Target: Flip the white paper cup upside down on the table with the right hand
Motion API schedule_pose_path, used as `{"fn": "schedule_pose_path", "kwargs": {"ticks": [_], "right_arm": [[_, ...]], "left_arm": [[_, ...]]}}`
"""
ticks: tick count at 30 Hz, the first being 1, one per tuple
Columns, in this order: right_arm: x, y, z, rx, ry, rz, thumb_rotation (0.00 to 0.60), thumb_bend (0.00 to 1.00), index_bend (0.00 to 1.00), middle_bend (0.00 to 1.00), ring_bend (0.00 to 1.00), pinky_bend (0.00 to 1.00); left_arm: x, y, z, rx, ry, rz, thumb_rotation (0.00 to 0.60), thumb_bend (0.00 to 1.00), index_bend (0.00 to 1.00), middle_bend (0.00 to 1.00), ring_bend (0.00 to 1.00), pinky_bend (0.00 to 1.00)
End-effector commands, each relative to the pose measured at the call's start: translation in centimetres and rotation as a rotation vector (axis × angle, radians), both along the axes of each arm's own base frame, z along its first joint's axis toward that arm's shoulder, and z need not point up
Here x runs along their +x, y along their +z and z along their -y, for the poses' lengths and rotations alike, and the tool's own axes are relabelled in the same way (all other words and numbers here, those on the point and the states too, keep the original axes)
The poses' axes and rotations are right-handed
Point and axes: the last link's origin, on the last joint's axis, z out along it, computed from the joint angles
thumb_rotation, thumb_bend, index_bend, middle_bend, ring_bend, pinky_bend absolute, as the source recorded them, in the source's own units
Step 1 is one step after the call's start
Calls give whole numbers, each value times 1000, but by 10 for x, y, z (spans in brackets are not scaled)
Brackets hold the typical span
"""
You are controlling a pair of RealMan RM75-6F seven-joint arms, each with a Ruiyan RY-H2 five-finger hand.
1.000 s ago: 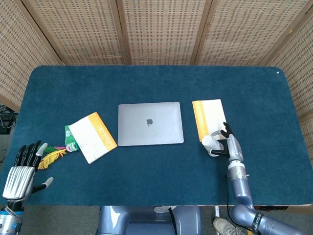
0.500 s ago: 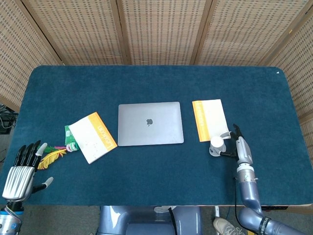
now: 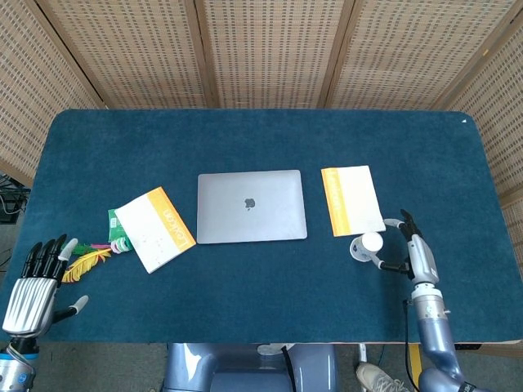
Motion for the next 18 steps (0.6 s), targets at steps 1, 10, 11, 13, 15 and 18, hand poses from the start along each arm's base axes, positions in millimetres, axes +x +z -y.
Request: {"fn": "schedule_pose_path", "kwargs": {"ticks": [1,10,11,13,15,18], "right_arm": [[2,16,-16,9,108,-160,600,302,201,0,0,0],[1,38,-53,-197,277,-560,600,196,37,0,0,0],[-2,38,-57,-203,277,-578,600,192,26,0,0,0],[-5,38,-60,-199,279,-591,600,179,4,0,0,0],[-10,39,-62,-169,276,-622,600,172,0,0,0,0],[-8,42,-63,-160,267,-627,600,169,0,0,0,0]], "left_arm": [[-2,2,-1,8,8,3,600,175,0,0,0,0],[-9,9,-5,36,36,6,600,175,0,0,0,0],[-10,10,-6,42,39,9,600,176,0,0,0,0],[-11,12,-6,46,44,12,600,176,0,0,0,0],[-12,14,-7,52,50,19,600,176,0,0,0,0],[-13,15,-7,52,51,25,600,176,0,0,0,0]]}}
